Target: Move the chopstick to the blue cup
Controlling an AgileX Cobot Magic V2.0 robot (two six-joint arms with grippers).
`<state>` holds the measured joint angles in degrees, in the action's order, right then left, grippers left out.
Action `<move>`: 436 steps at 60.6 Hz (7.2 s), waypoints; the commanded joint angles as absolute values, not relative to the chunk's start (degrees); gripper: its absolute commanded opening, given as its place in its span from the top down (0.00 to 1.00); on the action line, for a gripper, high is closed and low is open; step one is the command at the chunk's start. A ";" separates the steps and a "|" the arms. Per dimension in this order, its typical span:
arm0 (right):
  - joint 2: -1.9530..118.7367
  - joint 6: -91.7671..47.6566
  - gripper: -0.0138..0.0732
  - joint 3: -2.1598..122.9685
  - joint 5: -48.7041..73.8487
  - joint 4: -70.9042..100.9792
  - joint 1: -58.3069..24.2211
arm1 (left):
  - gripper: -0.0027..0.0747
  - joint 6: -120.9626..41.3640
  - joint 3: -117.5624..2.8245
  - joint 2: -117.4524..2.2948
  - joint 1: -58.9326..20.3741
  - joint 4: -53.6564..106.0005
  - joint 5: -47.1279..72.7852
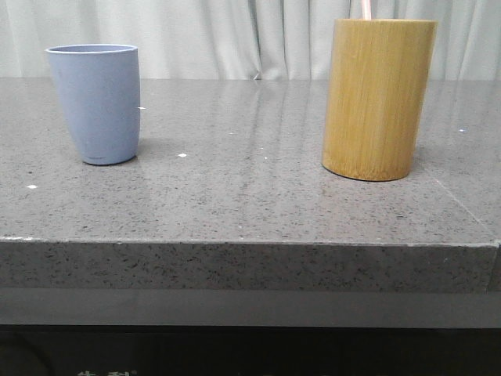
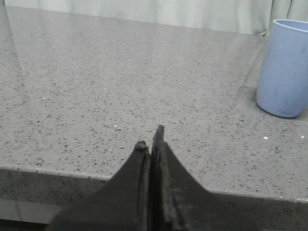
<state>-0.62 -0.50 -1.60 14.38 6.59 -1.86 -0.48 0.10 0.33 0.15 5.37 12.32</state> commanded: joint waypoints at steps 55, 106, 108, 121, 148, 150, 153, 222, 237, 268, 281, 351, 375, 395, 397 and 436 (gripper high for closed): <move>-1.80 -0.61 0.94 -1.34 9.97 6.36 -1.44 | 0.99 0.00 0.60 1.63 0.26 6.04 7.92; -1.80 -0.61 0.94 -1.34 9.92 6.36 -1.44 | 0.99 0.00 0.60 1.63 0.26 6.04 7.80; -1.80 -0.61 0.94 -1.34 9.71 6.36 -1.44 | 0.99 0.00 0.60 1.63 0.26 6.04 7.79; -1.80 -0.61 0.94 -1.14 6.19 6.67 -1.44 | 0.99 0.00 0.60 1.63 0.16 7.99 1.57; 6.21 -0.61 0.94 22.30 14.74 7.32 -1.44 | 0.99 1.13 -28.18 -10.26 0.16 4.90 10.98; 8.21 -0.61 0.94 24.91 15.61 7.52 -1.44 | 0.99 1.13 -30.45 -12.67 0.16 4.49 13.02; 11.94 -0.61 0.94 28.37 16.92 8.15 -1.44 | 0.99 1.13 -33.94 -17.57 0.16 4.31 14.75; 29.41 -0.67 0.11 40.30 17.31 9.41 -1.44 | 0.18 0.36 -42.26 -36.38 0.16 6.32 14.06; 29.41 -0.67 0.11 40.25 17.31 9.41 -1.44 | 0.24 -8.62 -58.70 -46.55 -1.37 6.66 31.42; 29.41 -0.67 0.11 40.25 17.85 9.41 -1.44 | 0.24 -10.46 -89.41 -76.82 -25.99 3.69 57.21; 29.41 -0.67 0.11 40.25 19.10 9.41 -1.44 | 0.27 -9.30 -98.81 -88.71 -27.78 3.69 66.93; 29.41 -0.67 0.11 40.25 19.00 9.41 -1.44 | 0.99 -10.07 -102.36 -100.83 -28.27 4.57 70.84; 29.41 -0.67 0.11 40.25 19.00 9.41 -1.44 | 0.99 -10.07 -109.71 -103.15 -40.02 6.98 72.35; 29.41 -0.67 0.11 40.25 19.00 9.41 -1.44 | 0.99 -10.07 -109.71 -104.52 -42.73 6.98 69.70; 29.41 -0.67 0.11 40.25 19.05 9.41 -1.44 | 0.99 -10.07 -109.71 -104.52 -42.73 6.98 69.48; 29.41 -0.67 0.11 40.25 19.10 9.41 -1.44 | 0.35 -9.73 -111.66 -104.64 -42.73 8.89 72.74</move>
